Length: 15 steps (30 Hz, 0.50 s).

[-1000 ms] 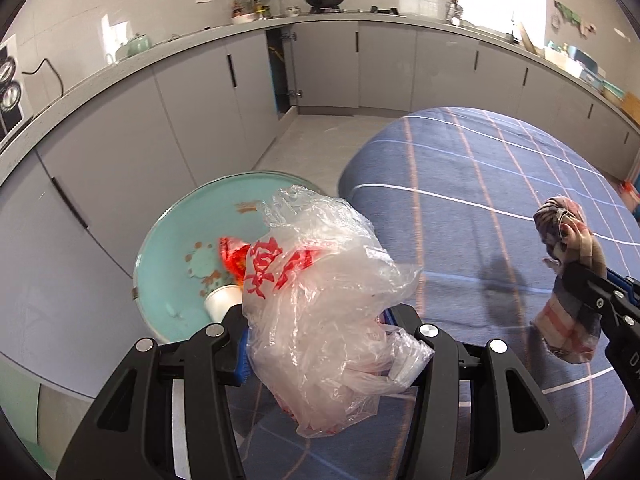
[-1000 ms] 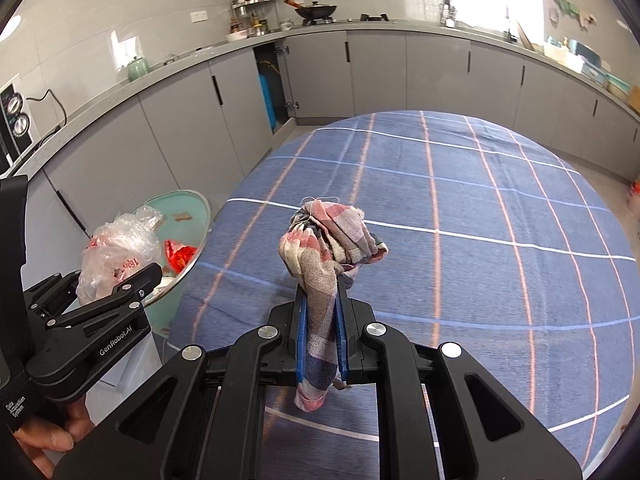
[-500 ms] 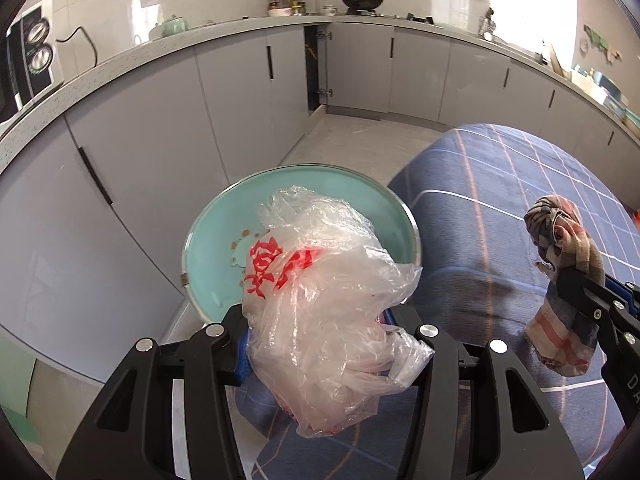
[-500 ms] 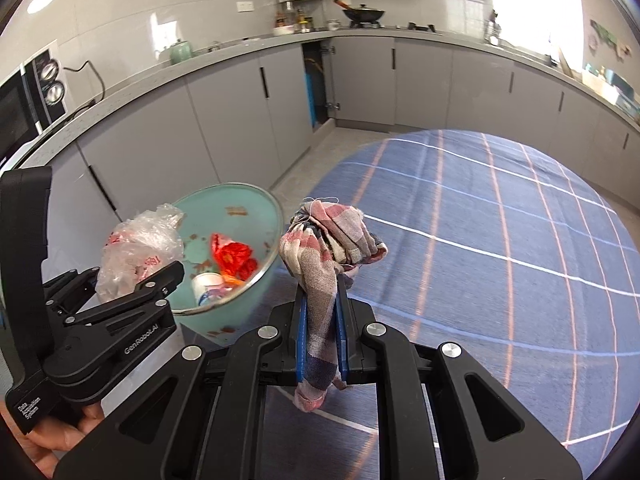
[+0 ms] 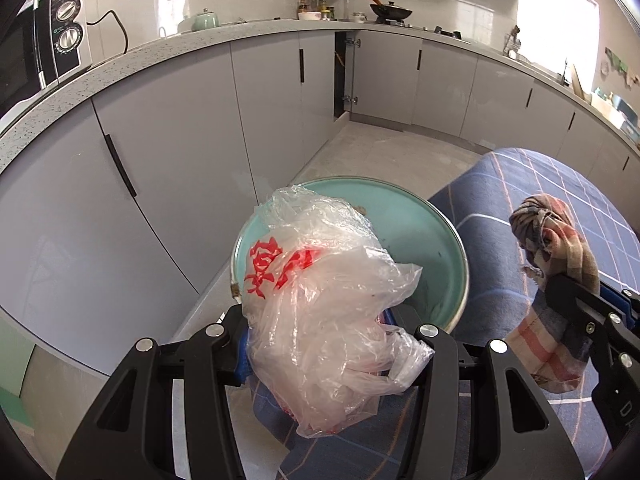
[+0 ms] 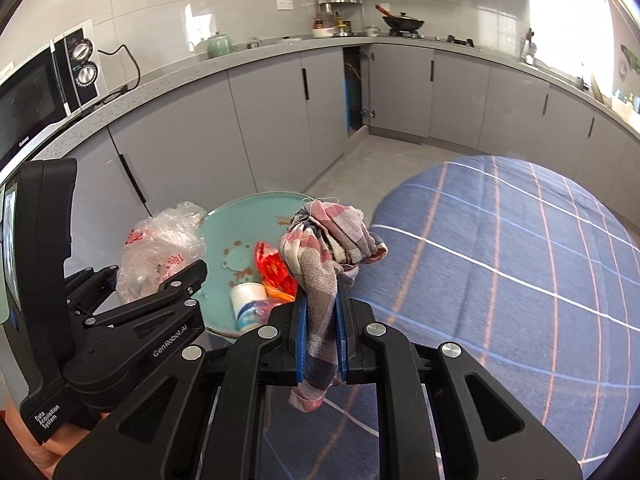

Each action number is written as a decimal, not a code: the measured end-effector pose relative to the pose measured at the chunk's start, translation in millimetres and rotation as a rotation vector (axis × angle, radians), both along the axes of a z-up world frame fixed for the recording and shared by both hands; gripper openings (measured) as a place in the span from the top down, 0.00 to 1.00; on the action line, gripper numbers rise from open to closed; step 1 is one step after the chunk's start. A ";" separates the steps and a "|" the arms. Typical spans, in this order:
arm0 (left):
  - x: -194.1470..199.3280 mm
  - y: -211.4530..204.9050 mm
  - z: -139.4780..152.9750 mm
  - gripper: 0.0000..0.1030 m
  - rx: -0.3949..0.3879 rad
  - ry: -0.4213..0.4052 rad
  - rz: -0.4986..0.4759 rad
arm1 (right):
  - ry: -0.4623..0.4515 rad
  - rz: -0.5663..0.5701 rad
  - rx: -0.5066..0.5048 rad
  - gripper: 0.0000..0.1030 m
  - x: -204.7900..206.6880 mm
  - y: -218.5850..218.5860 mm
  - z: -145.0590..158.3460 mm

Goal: Collect trash
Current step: 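Carry the plastic bag and checkered cloth over the teal bin with both tools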

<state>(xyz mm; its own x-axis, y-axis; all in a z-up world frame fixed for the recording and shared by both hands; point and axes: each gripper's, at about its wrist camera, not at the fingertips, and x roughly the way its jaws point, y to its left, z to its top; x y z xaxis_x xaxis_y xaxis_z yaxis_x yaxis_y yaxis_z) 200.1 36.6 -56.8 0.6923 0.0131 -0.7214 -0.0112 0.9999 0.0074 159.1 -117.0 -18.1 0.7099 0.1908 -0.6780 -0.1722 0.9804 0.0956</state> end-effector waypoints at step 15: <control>20.4 14.2 7.3 0.51 -0.026 -0.014 0.028 | -0.021 0.033 0.005 0.87 25.3 25.5 8.0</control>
<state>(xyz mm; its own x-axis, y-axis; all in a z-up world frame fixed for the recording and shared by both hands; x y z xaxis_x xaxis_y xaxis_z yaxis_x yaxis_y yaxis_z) 220.5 50.8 -49.5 0.7022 0.0137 -0.7118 -0.0387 0.9991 -0.0190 184.5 -91.5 -10.1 0.7174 0.2181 -0.6616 -0.2069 0.9736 0.0966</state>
